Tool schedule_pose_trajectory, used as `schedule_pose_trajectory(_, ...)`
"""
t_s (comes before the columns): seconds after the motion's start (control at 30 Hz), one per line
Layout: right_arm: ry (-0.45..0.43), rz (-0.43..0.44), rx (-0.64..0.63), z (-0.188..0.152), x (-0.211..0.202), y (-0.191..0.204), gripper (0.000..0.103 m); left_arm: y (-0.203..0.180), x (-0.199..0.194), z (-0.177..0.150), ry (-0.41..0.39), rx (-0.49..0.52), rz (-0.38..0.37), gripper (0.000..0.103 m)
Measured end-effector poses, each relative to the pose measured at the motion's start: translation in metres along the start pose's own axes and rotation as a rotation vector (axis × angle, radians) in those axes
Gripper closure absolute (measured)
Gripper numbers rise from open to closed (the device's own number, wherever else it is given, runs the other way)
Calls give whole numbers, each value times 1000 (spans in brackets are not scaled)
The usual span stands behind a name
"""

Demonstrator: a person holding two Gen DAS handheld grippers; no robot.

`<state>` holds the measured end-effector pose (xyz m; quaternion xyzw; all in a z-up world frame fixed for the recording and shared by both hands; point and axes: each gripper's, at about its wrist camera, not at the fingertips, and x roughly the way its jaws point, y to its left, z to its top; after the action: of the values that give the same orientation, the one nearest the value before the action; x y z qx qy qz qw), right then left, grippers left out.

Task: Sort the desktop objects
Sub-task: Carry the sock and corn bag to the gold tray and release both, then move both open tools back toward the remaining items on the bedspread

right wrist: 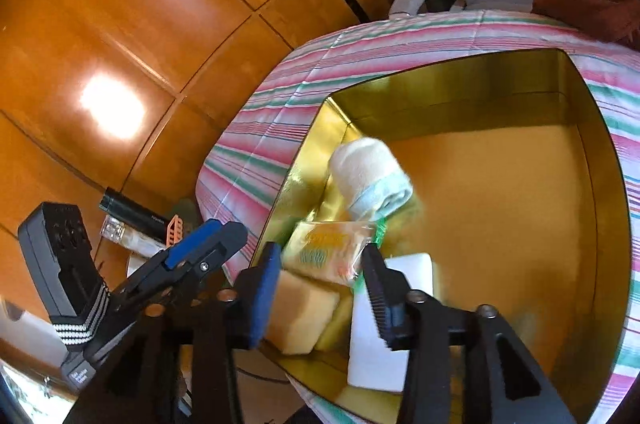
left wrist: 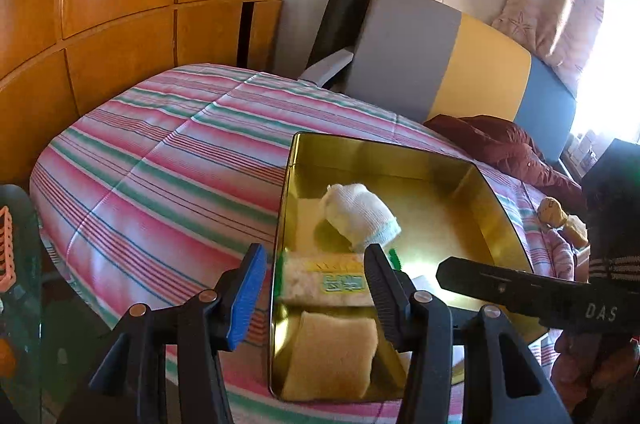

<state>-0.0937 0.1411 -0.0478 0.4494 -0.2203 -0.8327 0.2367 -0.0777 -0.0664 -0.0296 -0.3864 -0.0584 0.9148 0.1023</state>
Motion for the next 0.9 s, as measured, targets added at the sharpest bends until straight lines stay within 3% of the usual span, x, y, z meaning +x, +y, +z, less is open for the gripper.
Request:
schedule_pose_trajectory(0.1,-9,-33,-28,-8,-7,3,39,-6,-8,-4,-1,14,6,51)
schedule_pose_trajectory(0.43,-88,-203,-181,-37,-44,20,9,-34,-26,-13,-15,96,17,50)
schedule_pose_trajectory(0.67,-147,-310,-230,-49,-75,17,3,-52,-32,-18,-16,142,-3,50)
schedule_pose_trajectory(0.9,-169,-379,-200,-64,-101,-5,2,-71,-36,-21,-11,176,-48,49)
